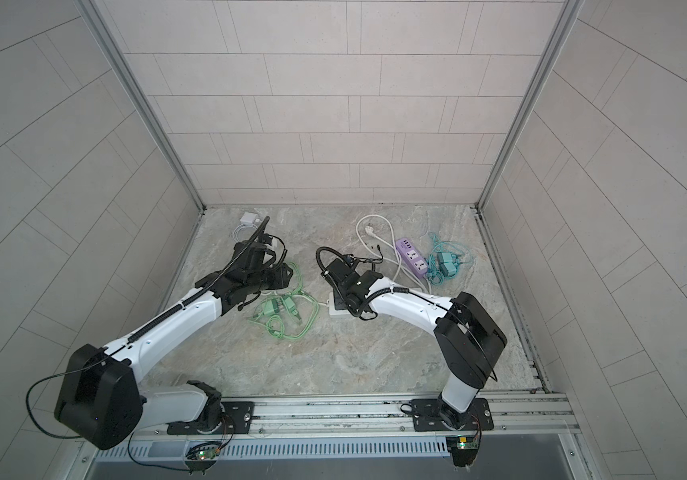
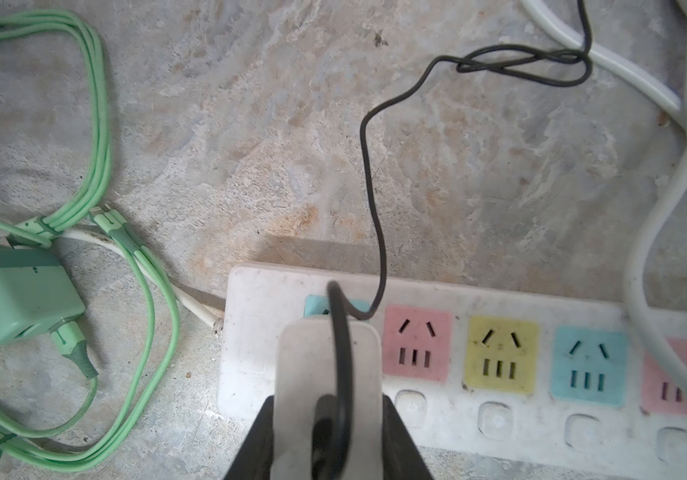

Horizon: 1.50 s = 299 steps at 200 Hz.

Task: Insert the plug
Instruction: 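Press the charger prongs down into the strip socket with the right gripper, then open the right gripper off the charger while left arm reaches toward white charger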

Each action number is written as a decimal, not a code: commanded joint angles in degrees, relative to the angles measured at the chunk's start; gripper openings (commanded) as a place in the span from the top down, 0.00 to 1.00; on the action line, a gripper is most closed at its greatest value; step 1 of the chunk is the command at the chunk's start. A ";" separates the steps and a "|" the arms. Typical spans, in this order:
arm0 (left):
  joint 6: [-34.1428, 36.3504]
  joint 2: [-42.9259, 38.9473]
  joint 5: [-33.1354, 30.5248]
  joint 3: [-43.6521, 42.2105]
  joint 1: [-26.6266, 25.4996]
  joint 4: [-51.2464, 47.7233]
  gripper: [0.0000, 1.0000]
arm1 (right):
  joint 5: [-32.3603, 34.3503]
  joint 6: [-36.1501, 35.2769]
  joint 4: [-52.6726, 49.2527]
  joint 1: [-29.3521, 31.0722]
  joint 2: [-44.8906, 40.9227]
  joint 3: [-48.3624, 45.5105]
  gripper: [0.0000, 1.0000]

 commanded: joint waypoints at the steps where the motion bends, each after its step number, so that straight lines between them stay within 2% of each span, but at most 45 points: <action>1: -0.43 -2.58 -2.35 0.45 1.74 -1.91 0.45 | -1.51 0.30 -4.25 -0.11 7.31 -4.15 0.79; 32: 0.34 -2.52 -5.02 3.26 4.69 -5.61 0.42 | 0.57 3.04 -4.41 -0.04 6.23 -6.43 0.79; 63: 0.15 -1.75 -5.68 4.10 7.24 -4.49 0.36 | 0.34 3.68 -3.22 0.25 7.28 -6.77 0.76; 97: 1.83 3.88 -6.47 6.96 10.12 -4.45 0.27 | 0.21 2.02 -4.04 0.16 5.20 -4.25 0.52; 114: 2.16 8.10 -6.75 9.13 12.11 -3.71 0.18 | -0.53 0.30 -4.70 -0.83 2.96 -2.19 0.41; 121: 2.51 9.91 -7.18 10.33 12.79 -3.53 0.15 | -1.24 -0.30 -4.87 -1.40 1.99 -1.43 0.39; 124: 2.68 10.80 -7.21 10.95 13.09 -3.54 0.07 | -1.51 -0.62 -4.81 -1.56 1.53 -1.08 0.39; 128: 2.95 11.90 -7.33 11.82 13.55 -3.56 0.05 | -1.82 -1.07 -4.81 -1.80 0.84 -0.60 0.38; 167: 2.06 23.90 -7.02 22.23 19.56 -5.00 0.04 | -3.64 -3.95 -6.12 -3.45 -4.56 2.71 0.32; 203: 1.54 39.13 -9.19 40.46 22.51 -8.85 0.04 | -7.89 -7.25 -5.82 -4.16 -9.05 1.19 0.32; 253: 0.29 63.88 -10.37 74.01 24.94 -19.69 0.05 | -18.72 -11.64 -1.32 -4.08 -13.22 -4.73 0.34; 269: 1.14 70.54 -10.33 84.18 25.31 -23.04 0.06 | -19.91 -12.97 -1.06 -4.07 -14.69 -6.06 0.35; 282: 1.80 74.25 -10.43 89.36 25.37 -24.03 0.07 | -20.09 -13.91 -0.77 -4.08 -15.89 -7.16 0.35; 299: 1.82 76.42 -9.93 90.85 25.46 -22.40 0.07 | -20.86 -14.62 -0.63 -4.08 -16.65 -7.89 0.37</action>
